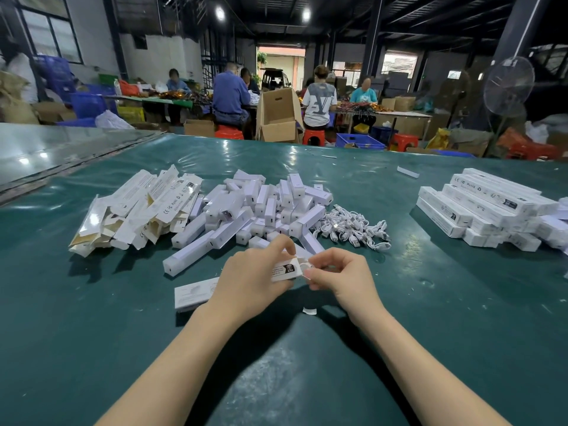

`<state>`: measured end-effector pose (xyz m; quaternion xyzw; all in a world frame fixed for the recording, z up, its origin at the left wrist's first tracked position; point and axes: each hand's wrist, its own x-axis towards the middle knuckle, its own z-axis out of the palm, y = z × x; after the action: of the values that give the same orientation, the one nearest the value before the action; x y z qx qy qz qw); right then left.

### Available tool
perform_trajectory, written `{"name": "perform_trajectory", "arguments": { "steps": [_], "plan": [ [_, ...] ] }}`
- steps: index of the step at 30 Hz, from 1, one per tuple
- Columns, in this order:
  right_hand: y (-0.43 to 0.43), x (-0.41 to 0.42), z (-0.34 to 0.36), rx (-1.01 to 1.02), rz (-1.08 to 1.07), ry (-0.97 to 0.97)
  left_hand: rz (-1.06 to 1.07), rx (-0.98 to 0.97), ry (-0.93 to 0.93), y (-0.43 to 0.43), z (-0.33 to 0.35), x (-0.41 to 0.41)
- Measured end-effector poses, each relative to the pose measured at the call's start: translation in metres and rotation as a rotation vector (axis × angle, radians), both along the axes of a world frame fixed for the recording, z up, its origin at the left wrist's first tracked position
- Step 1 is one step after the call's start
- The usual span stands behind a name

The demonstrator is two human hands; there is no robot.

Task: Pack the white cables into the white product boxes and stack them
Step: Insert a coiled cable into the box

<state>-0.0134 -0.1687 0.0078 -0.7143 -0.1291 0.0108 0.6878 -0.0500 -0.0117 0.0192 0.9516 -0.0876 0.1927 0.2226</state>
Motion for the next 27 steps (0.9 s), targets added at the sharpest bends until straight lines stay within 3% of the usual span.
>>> {"name": "perform_trajectory", "arguments": {
  "steps": [8, 11, 18, 27],
  "plan": [
    [-0.009, 0.003, 0.006, -0.186, 0.123, -0.080, 0.028, -0.146, -0.038, -0.002, -0.003, 0.001],
    [-0.005, 0.003, 0.003, -0.221, 0.136, -0.091, 0.055, -0.033, -0.021, 0.001, -0.005, 0.002],
    [-0.004, 0.003, 0.002, -0.176, 0.166, -0.135, -0.014, 0.029, -0.013, 0.005, -0.008, 0.006],
    [-0.003, 0.002, 0.001, -0.074, 0.147, 0.030, -0.153, 0.082, -0.025, -0.005, -0.011, 0.007]
  ]
}}
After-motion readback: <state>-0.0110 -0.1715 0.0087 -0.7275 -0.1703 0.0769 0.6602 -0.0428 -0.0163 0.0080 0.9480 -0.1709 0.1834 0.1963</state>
